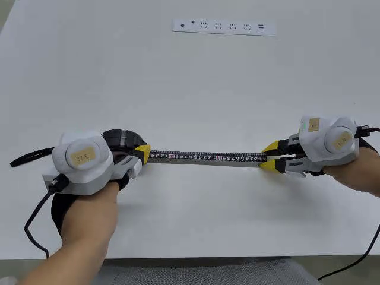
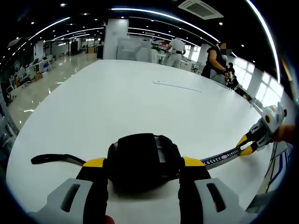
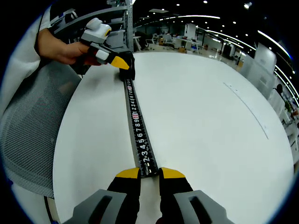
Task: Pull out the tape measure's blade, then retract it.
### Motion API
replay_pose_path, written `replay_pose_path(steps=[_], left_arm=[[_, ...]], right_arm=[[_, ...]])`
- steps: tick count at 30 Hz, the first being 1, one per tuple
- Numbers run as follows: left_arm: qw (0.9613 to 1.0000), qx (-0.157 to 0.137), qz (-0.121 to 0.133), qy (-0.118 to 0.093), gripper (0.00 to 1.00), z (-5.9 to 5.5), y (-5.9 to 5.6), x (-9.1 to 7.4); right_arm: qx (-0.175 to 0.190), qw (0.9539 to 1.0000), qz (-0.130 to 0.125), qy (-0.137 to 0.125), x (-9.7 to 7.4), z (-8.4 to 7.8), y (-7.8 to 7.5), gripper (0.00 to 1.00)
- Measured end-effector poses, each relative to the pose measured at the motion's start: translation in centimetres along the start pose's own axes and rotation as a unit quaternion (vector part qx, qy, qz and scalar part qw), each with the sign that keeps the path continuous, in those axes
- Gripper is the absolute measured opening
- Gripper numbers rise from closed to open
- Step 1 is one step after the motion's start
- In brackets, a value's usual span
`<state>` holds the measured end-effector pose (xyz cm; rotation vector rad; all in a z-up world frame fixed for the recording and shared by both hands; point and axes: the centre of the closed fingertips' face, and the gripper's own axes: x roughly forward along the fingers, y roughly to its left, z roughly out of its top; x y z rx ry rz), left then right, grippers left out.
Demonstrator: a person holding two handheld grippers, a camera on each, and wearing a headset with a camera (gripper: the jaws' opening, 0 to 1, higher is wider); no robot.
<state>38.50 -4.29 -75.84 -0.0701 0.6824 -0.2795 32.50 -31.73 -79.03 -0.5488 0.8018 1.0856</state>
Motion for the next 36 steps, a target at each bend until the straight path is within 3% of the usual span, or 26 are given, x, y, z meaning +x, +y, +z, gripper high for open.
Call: replay_pose_path(steps=[36], left_arm=[[0.9999,-0.015,-0.006,0.001,0.56,-0.1,0.1,0.0]], right_arm=[[-0.007,0.9992,0.025,-0.029,2.9,4.2,0.8,0.12]])
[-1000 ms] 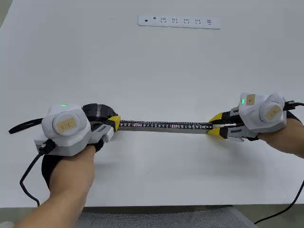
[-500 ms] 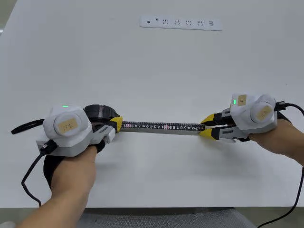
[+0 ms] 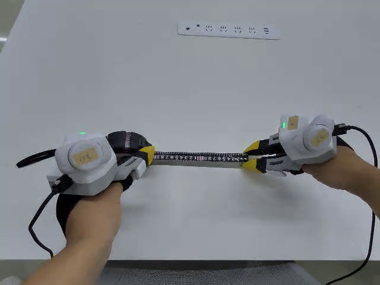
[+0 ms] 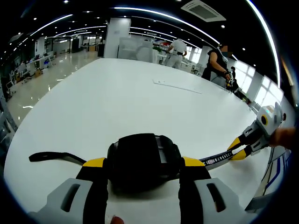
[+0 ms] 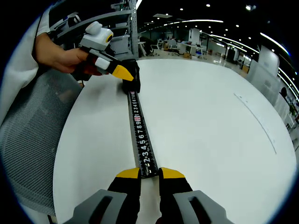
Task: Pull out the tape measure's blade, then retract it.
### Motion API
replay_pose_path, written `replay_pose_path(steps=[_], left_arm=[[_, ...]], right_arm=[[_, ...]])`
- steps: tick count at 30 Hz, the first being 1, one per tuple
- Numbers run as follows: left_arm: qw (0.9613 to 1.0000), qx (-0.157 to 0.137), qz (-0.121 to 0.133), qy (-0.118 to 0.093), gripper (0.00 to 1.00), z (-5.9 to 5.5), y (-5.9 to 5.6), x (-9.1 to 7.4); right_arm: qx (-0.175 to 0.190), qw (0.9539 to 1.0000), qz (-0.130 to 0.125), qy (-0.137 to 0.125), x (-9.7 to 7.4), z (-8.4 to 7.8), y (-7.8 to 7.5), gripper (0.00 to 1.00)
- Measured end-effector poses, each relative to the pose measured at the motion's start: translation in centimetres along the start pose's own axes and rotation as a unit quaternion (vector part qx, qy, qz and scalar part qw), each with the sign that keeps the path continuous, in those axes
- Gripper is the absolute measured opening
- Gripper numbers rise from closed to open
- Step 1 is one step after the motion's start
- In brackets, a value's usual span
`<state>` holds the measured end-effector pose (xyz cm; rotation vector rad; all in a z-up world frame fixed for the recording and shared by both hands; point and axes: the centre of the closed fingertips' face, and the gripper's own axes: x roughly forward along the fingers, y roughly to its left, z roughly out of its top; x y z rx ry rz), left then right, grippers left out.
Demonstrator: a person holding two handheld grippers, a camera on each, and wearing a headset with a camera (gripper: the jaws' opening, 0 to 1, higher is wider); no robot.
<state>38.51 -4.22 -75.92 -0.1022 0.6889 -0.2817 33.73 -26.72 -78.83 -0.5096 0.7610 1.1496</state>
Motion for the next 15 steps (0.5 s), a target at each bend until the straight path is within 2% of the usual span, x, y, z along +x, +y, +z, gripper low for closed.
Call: replay_pose_path(steps=[15], left_arm=[[1.0000,-0.004,-0.002,0.001,0.56,0.0,0.0,0.0]], right_arm=[[-0.004,0.9999,0.010,-0.011,1.4,1.4,0.4,0.12]])
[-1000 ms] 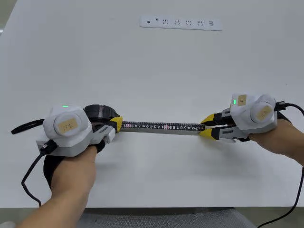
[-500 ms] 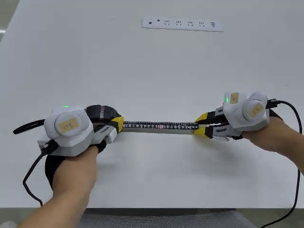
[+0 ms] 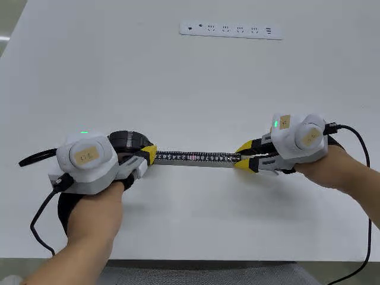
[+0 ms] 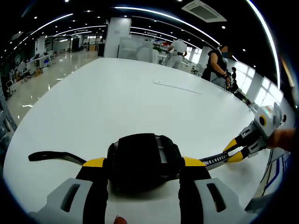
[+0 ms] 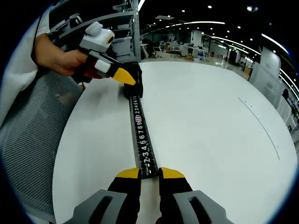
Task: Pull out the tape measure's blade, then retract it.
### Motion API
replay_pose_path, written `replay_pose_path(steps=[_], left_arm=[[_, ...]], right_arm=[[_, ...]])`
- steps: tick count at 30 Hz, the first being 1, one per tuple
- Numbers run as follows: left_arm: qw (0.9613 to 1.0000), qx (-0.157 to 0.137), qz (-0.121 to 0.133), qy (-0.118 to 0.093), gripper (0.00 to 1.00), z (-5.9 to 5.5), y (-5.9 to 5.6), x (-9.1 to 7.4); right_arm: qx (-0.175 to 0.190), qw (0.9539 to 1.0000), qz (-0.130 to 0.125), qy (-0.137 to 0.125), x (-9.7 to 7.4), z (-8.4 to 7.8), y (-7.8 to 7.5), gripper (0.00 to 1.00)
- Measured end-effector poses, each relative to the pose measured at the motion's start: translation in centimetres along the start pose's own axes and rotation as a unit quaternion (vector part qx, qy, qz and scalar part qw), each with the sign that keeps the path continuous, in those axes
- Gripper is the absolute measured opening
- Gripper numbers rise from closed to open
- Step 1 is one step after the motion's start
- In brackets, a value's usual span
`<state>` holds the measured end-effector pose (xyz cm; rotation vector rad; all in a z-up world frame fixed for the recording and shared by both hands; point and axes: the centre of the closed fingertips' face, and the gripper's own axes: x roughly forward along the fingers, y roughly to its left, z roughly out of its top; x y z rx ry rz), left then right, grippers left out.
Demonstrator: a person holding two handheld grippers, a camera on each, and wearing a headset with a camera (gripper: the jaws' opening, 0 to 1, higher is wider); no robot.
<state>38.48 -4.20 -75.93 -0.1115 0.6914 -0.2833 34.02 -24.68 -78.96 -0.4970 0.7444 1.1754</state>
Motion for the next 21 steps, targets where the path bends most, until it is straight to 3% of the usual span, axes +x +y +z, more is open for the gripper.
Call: replay_pose_path(steps=[21], left_arm=[[1.0000,-0.004,-0.001,0.000,0.56,-0.1,0.0,0.0]], right_arm=[[-0.004,0.9996,0.014,-0.024,2.8,2.6,0.2,0.12]])
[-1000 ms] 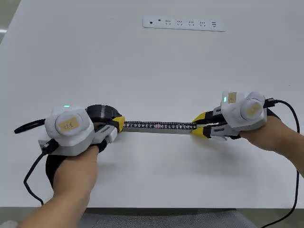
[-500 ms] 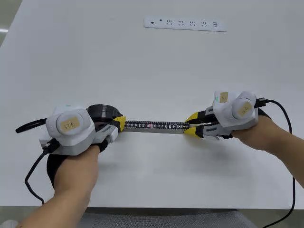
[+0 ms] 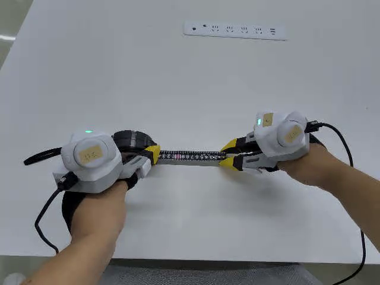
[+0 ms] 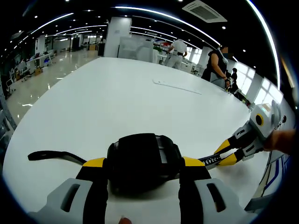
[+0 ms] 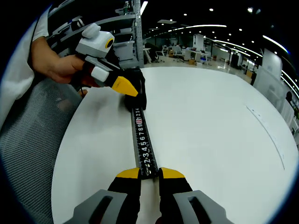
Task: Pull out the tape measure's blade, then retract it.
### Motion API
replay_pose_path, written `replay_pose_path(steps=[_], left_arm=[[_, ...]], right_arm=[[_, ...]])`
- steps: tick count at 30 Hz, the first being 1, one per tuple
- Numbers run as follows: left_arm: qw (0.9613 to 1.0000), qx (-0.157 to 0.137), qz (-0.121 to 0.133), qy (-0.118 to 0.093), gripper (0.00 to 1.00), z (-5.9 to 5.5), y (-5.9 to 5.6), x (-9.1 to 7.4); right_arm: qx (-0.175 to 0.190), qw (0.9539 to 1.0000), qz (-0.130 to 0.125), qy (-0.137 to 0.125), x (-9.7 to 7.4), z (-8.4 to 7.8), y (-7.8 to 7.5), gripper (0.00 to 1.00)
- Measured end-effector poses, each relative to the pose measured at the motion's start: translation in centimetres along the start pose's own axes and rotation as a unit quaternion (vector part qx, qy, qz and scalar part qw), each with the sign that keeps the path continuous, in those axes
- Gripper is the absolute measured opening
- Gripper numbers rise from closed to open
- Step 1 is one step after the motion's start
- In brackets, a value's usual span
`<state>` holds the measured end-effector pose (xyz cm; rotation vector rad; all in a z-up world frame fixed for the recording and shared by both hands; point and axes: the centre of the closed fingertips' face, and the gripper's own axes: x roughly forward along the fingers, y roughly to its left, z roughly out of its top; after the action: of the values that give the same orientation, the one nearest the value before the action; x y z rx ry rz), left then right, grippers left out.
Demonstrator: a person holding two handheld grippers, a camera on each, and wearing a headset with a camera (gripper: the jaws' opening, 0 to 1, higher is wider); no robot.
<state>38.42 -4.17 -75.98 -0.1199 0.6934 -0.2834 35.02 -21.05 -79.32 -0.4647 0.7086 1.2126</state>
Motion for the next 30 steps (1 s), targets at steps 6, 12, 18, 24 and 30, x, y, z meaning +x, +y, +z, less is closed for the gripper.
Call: replay_pose_path(steps=[6,12,18,24,30], left_arm=[[1.0000,0.000,0.000,0.000,0.57,0.0,0.0,0.0],[1.0000,-0.001,-0.001,0.000,0.56,0.0,0.0,0.0],[1.0000,-0.002,-0.002,0.000,0.57,0.0,0.0,0.0],[1.0000,-0.004,-0.002,0.000,0.57,0.0,0.0,0.0],[1.0000,-0.004,-0.003,0.000,0.57,0.0,0.0,0.0]], right_arm=[[-0.002,1.0000,0.004,-0.005,0.8,0.8,0.1,0.12],[-0.003,0.9999,0.009,-0.013,1.8,1.7,0.4,0.12],[-0.003,0.9997,0.013,-0.021,2.8,2.7,0.7,0.12],[-0.004,0.9995,0.015,-0.027,3.5,3.6,0.9,0.12],[-0.005,0.9993,0.018,-0.032,4.3,4.4,1.1,0.12]])
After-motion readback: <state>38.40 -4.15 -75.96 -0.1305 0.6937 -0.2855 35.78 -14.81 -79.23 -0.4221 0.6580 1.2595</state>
